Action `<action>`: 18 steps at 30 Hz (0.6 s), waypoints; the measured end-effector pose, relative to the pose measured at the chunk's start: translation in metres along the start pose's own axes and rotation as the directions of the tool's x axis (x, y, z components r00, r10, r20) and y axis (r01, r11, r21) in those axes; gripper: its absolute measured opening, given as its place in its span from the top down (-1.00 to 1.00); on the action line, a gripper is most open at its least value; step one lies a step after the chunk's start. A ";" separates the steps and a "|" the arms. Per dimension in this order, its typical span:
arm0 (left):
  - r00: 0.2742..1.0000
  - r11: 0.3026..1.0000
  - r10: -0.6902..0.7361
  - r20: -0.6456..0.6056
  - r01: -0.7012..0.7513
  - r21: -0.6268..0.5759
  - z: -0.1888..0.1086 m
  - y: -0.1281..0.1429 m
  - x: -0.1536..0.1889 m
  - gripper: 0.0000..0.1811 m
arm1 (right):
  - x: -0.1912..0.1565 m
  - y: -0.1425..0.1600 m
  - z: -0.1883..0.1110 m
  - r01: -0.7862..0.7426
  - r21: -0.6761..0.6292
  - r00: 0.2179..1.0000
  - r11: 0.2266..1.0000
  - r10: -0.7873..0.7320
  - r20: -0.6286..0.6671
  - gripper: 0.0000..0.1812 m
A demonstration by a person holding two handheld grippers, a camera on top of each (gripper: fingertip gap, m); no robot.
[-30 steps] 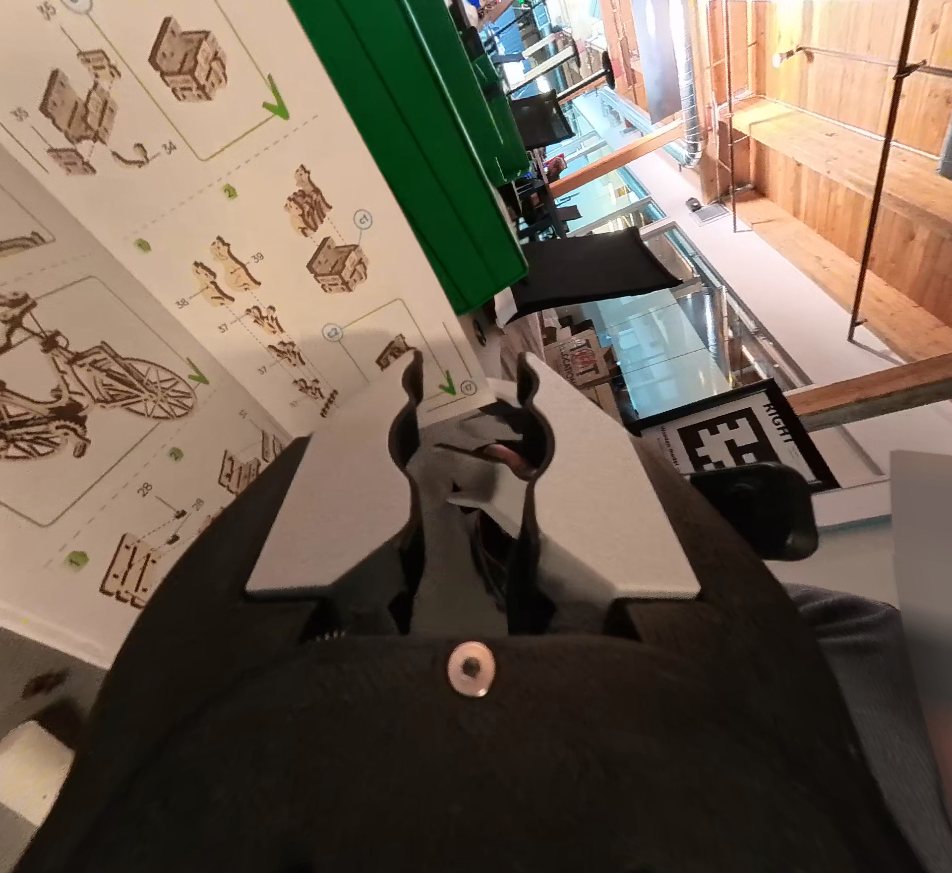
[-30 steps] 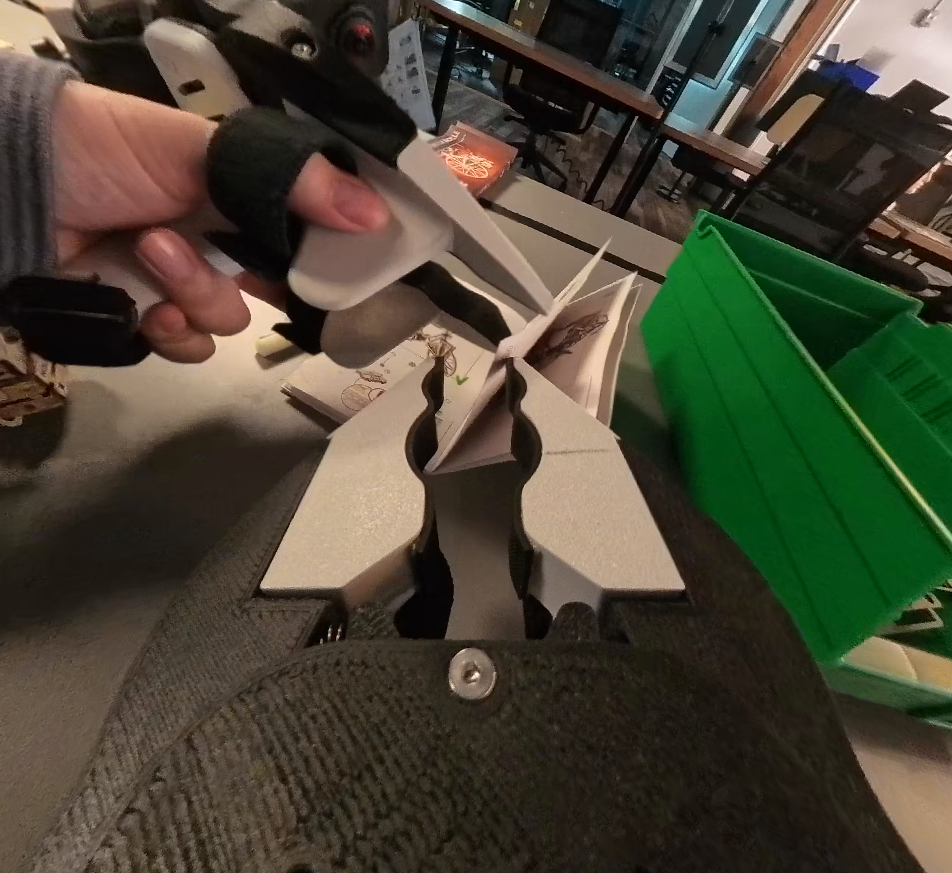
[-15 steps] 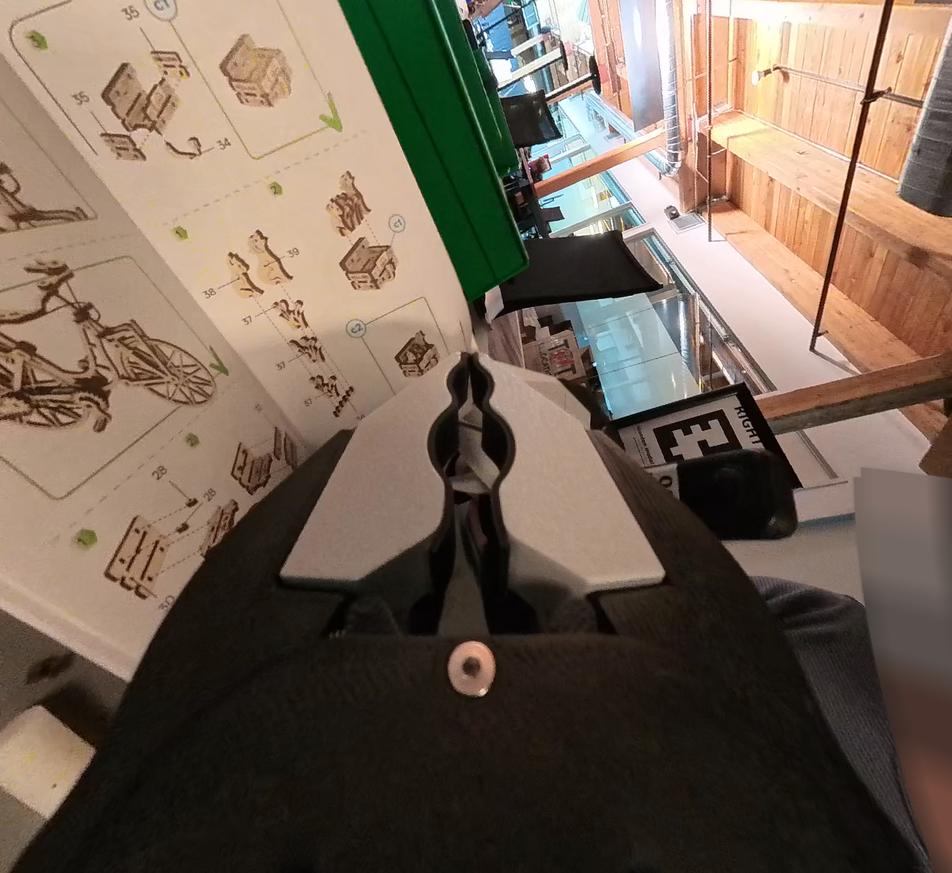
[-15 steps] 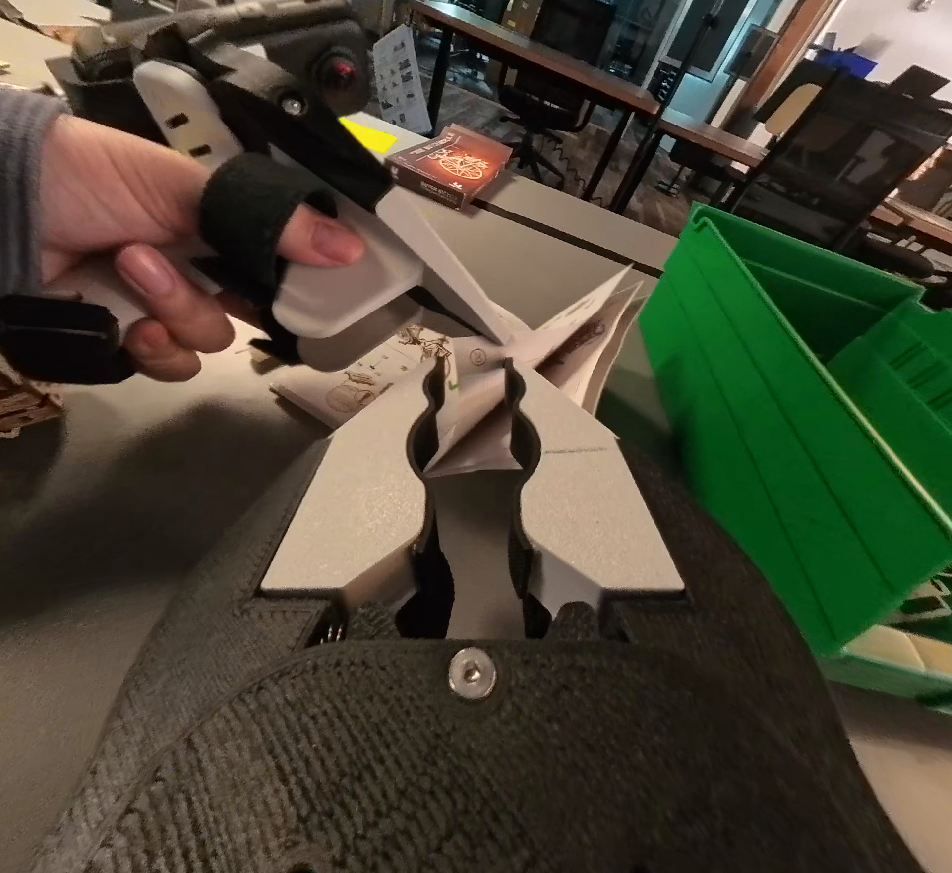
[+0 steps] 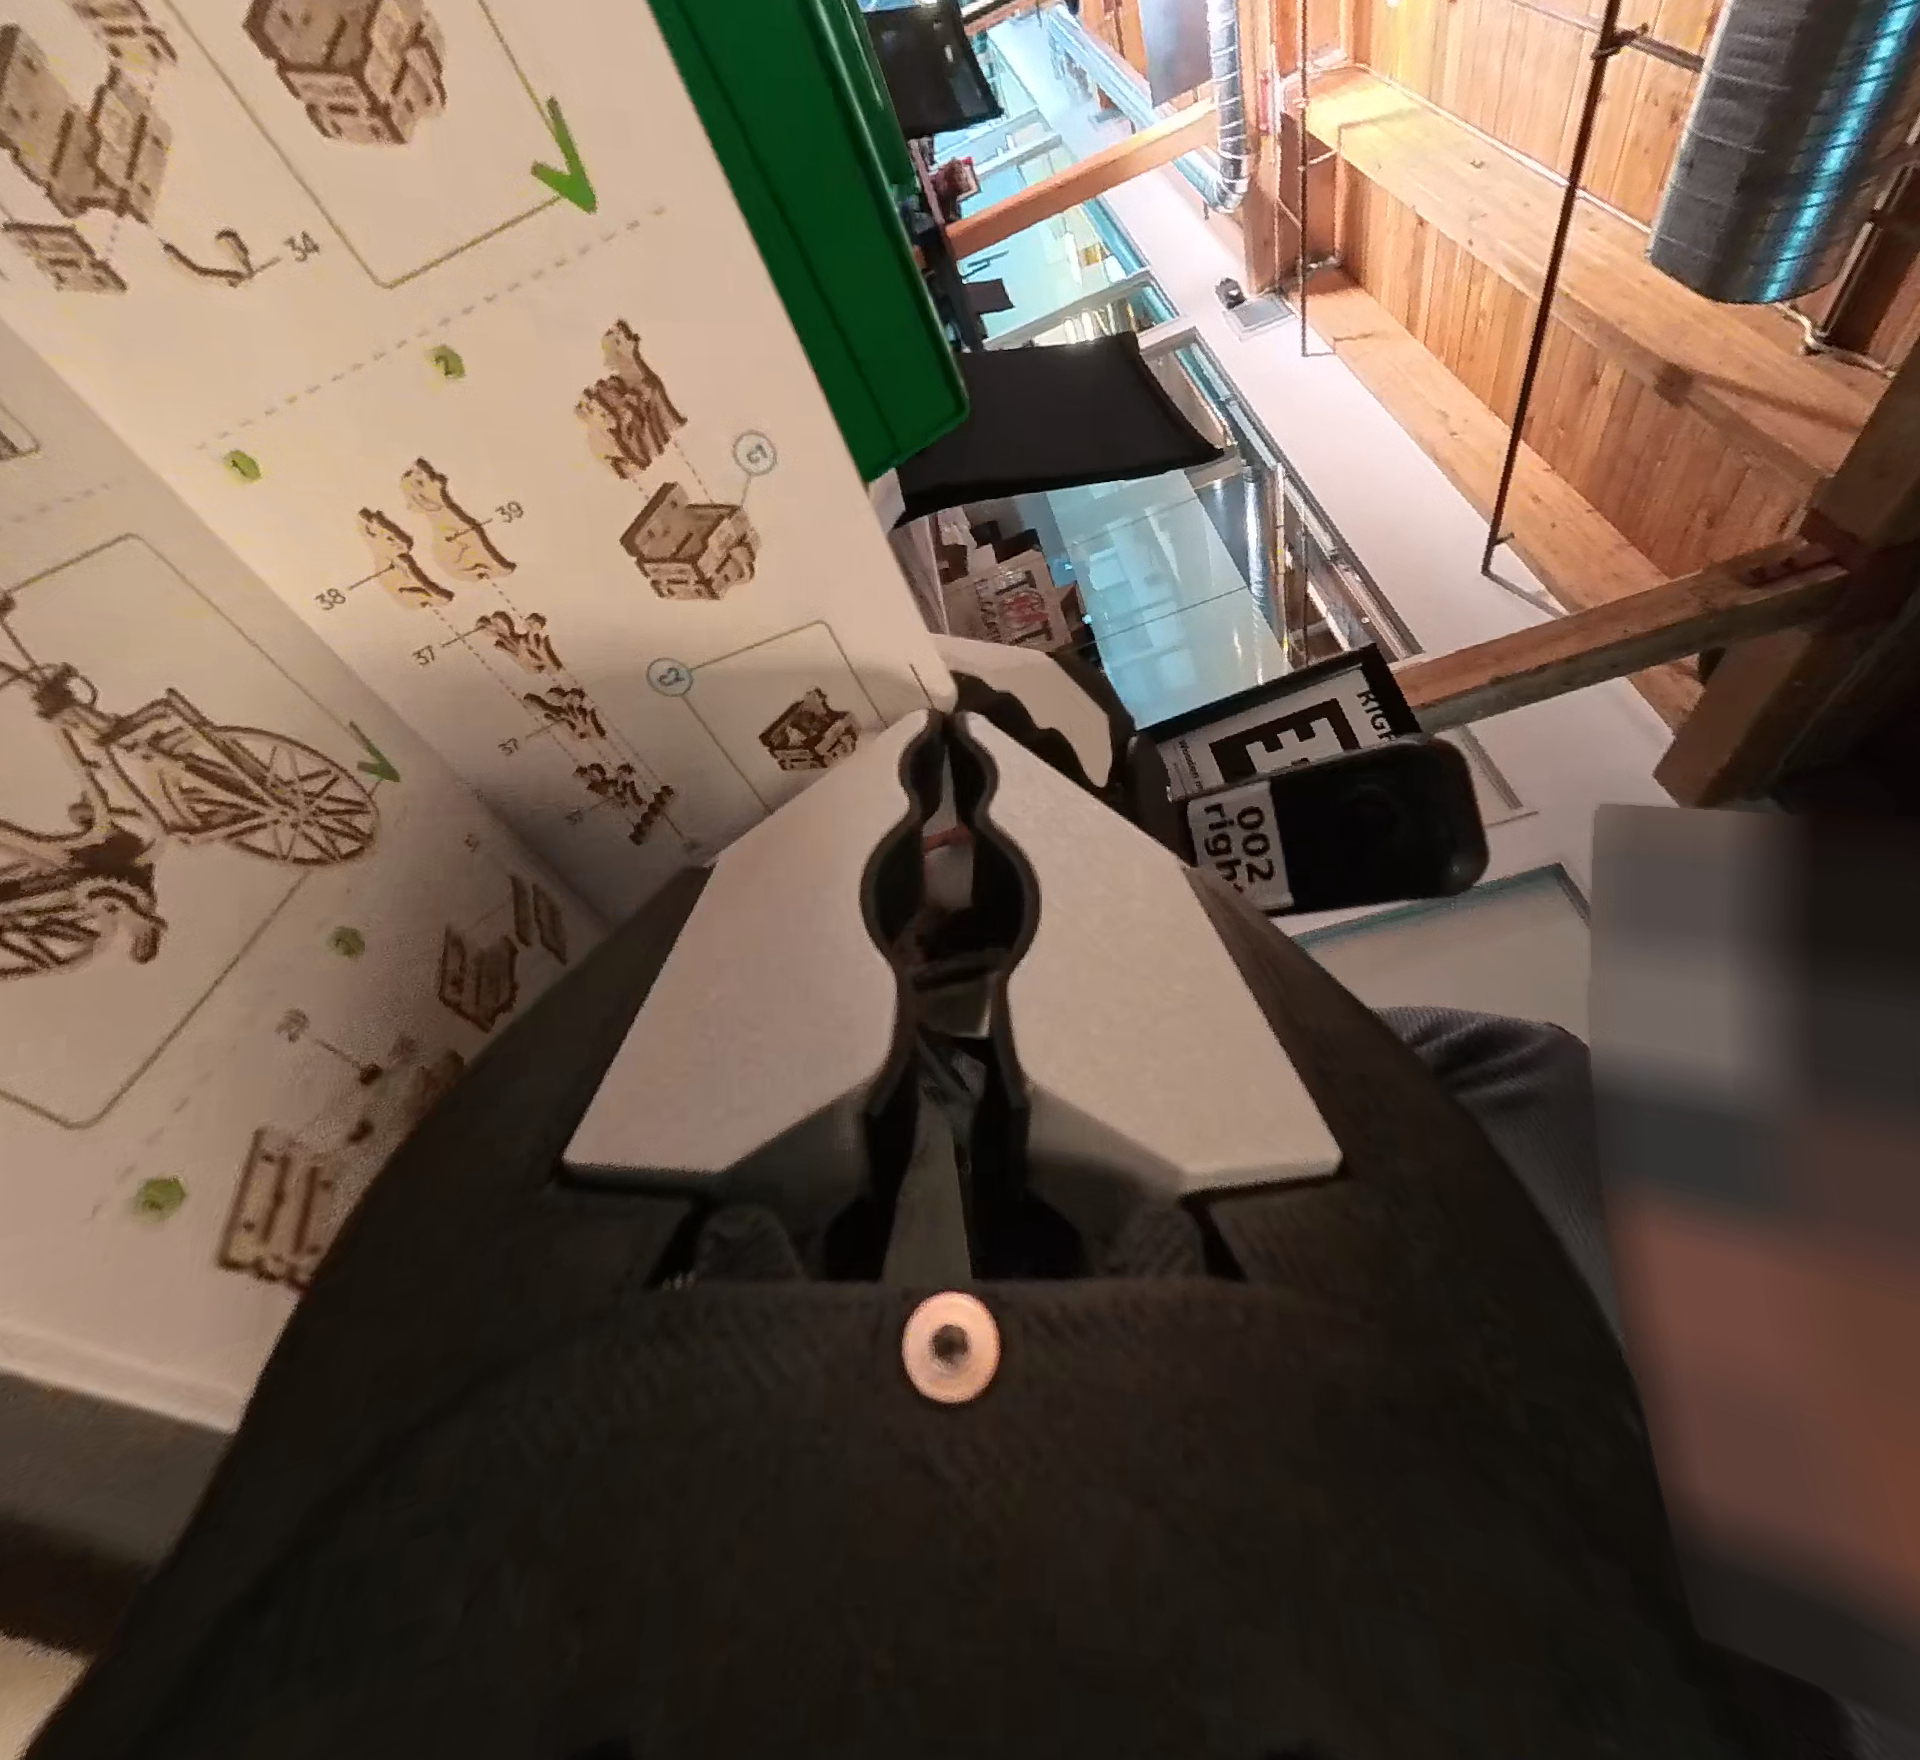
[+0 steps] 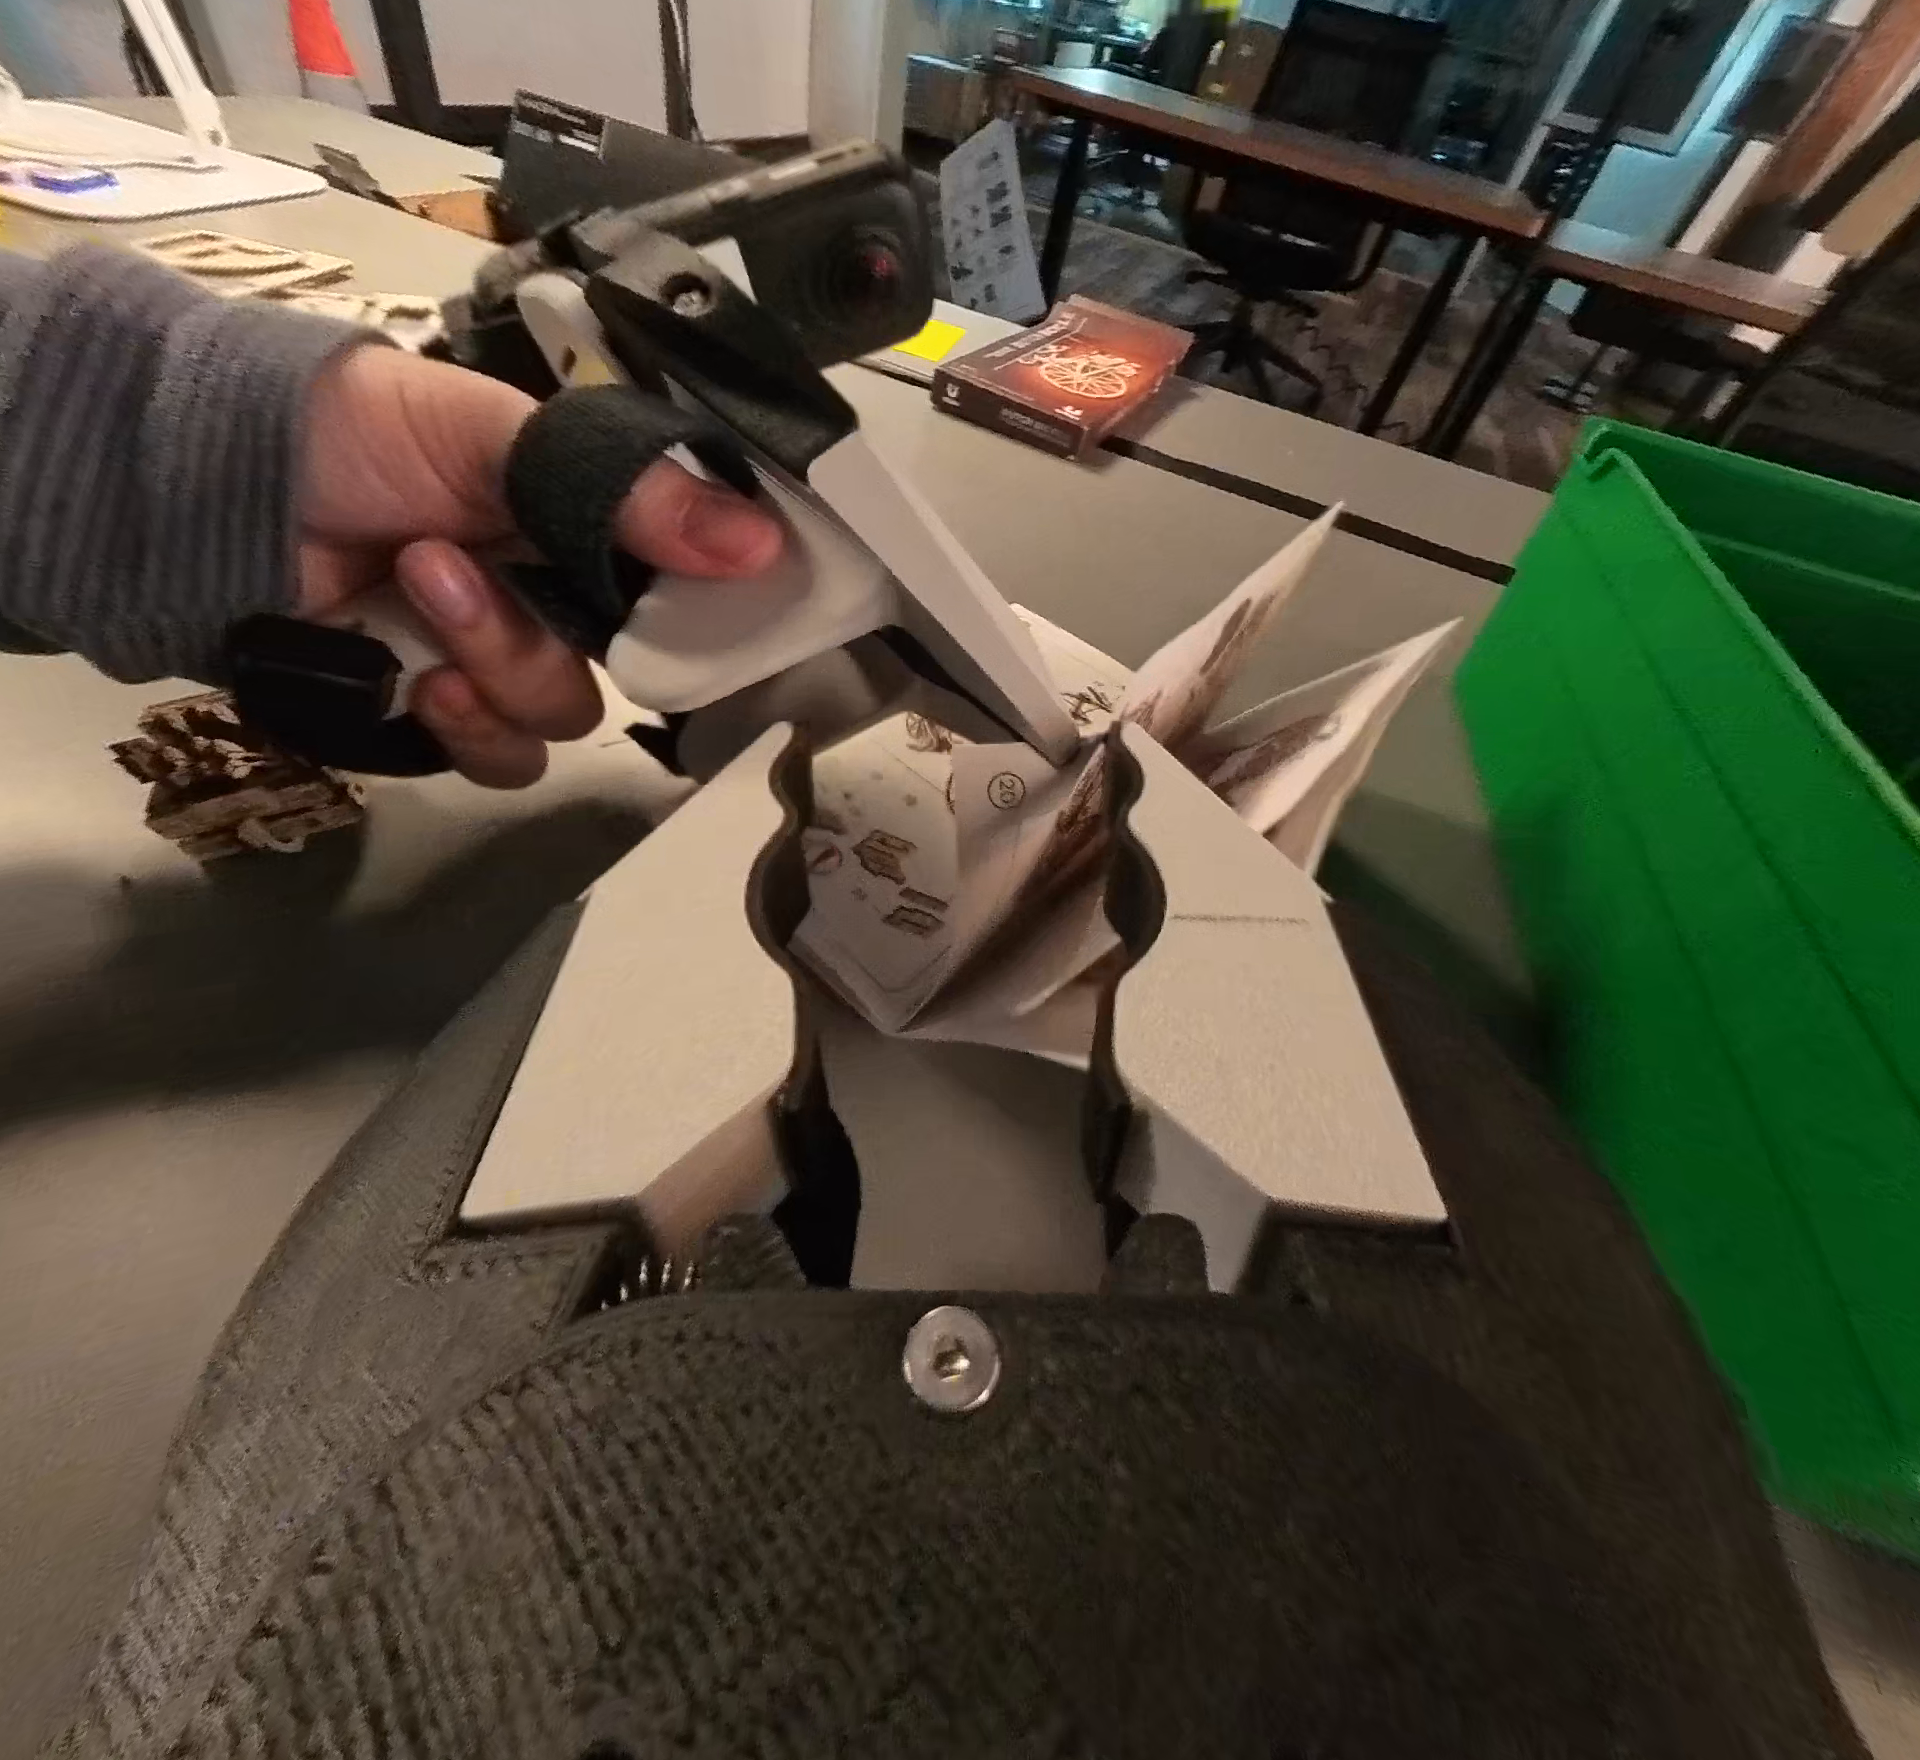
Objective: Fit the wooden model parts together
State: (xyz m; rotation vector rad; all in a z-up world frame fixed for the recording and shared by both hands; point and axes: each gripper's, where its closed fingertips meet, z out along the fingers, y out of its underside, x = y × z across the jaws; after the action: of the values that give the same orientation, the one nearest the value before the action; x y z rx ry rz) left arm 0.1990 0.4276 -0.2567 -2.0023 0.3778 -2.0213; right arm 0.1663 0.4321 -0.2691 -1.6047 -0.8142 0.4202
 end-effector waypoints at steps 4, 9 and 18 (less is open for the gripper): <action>0.997 0.999 -0.002 -0.074 -0.001 -0.043 0.002 0.008 0.008 1.00 | -0.008 -0.002 0.000 -0.019 0.017 0.997 1.000 0.018 0.073 0.36; 0.992 0.995 -0.018 -0.122 0.006 -0.099 0.008 0.016 0.015 1.00 | -0.011 -0.005 -0.002 -0.035 0.038 0.993 0.999 0.031 0.112 0.35; 0.999 0.995 0.047 -0.028 -0.049 -0.087 0.005 0.010 0.007 1.00 | 0.009 0.001 -0.011 0.033 0.010 0.998 0.999 -0.033 -0.049 0.48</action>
State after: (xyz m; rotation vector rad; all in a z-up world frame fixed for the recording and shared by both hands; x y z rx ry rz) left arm 0.2041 0.4160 -0.2542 -1.9990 0.5232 -2.0365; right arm 0.1800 0.4302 -0.2660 -1.5830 -0.7991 0.3601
